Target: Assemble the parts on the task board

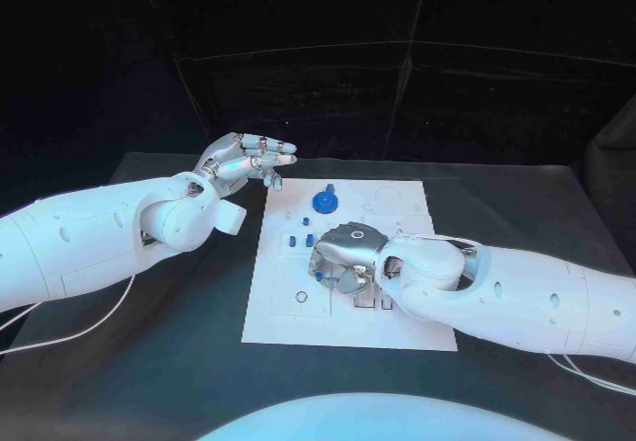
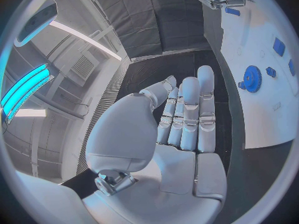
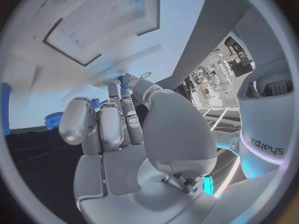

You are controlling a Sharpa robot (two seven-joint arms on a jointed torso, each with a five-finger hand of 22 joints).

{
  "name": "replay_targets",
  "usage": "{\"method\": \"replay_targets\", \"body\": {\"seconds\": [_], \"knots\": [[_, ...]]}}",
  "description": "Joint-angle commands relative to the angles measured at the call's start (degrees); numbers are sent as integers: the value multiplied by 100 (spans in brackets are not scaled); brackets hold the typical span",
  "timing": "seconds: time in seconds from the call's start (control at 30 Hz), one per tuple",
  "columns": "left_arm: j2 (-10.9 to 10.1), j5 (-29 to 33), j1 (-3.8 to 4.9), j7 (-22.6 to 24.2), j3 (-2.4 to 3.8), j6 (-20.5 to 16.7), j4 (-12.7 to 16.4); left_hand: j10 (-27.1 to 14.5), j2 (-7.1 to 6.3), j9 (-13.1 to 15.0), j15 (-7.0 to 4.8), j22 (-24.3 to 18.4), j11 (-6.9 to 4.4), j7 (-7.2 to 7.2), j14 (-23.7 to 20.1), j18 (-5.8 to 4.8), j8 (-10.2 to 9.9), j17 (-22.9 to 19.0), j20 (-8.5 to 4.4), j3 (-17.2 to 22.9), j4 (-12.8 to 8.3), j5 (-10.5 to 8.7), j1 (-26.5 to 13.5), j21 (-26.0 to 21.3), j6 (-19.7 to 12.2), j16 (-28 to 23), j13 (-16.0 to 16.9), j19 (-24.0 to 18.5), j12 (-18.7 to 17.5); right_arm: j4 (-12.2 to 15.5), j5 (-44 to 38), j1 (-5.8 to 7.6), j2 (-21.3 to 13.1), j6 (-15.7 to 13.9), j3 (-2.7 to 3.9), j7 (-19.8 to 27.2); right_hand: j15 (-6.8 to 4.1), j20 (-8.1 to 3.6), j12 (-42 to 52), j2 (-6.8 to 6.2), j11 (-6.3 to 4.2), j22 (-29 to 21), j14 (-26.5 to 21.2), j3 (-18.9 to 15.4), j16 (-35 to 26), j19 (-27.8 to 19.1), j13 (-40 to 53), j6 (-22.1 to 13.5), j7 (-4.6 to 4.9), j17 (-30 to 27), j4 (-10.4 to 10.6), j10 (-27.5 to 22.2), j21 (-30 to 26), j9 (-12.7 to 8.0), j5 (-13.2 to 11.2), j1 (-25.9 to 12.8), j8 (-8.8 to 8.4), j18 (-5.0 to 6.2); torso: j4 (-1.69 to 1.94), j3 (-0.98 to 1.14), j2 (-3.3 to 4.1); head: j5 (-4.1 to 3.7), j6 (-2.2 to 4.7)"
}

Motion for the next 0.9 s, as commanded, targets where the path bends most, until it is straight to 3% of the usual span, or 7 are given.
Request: {"method": "replay_targets", "body": {"seconds": [0.03,0.27,0.43,0.63,0.9], "knots": [[-3,26,9,78,5,67,8,-2,36,-2,6,-6,28,31,-42,80,39,-5,-2,-35,0,4,18,-14,9,-28,3,-42,32,14,-36,6,-13,-293,1,28,74,29,-73,-57,51,-117,170,-88,-64,-55,0,-171,29,-85,11,-174,-72,-13,40,-73,-17,16,-1,0,1,-6,9],[-7,26,9,70,5,76,0,-2,36,-2,6,-6,28,31,-42,80,39,-5,-2,-35,0,4,18,-14,9,-28,3,-42,32,144,191,6,-180,-837,0,250,95,66,-62,-120,76,-283,135,-275,-156,-115,13,-401,46,-218,30,-319,-180,-7,102,-108,-10,50,-3,3,-1,-3,26],[-12,26,9,68,5,81,-7,-4,44,-2,5,-12,28,31,-46,81,42,-12,-3,-40,-6,3,30,-21,9,-28,3,-40,38,381,385,8,-491,-976,4,279,89,65,-2,-93,65,-270,142,-320,-144,-101,23,-404,39,-209,40,-266,-175,3,138,-95,5,48,-9,2,-4,-6,40],[-16,26,9,65,4,88,-15,-4,45,-2,5,-12,28,31,-46,81,42,-12,-3,-40,-6,3,30,-21,9,-28,3,-40,38,617,708,124,-978,-781,41,94,74,55,68,-73,43,-236,153,-361,-124,-76,27,-400,18,-193,57,-183,-155,8,155,-92,9,42,-8,1,-2,-76,93],[-16,26,8,66,4,97,-24,-4,45,-2,5,-12,28,31,-46,81,42,-12,-3,-40,-6,3,30,-21,9,-28,3,-40,38,513,703,387,-1412,-564,91,-174,71,50,11,-134,37,-394,114,-682,-239,-126,7,-600,-15,-366,90,-447,-262,-3,136,-94,-8,68,-5,7,1,-150,175]]}}
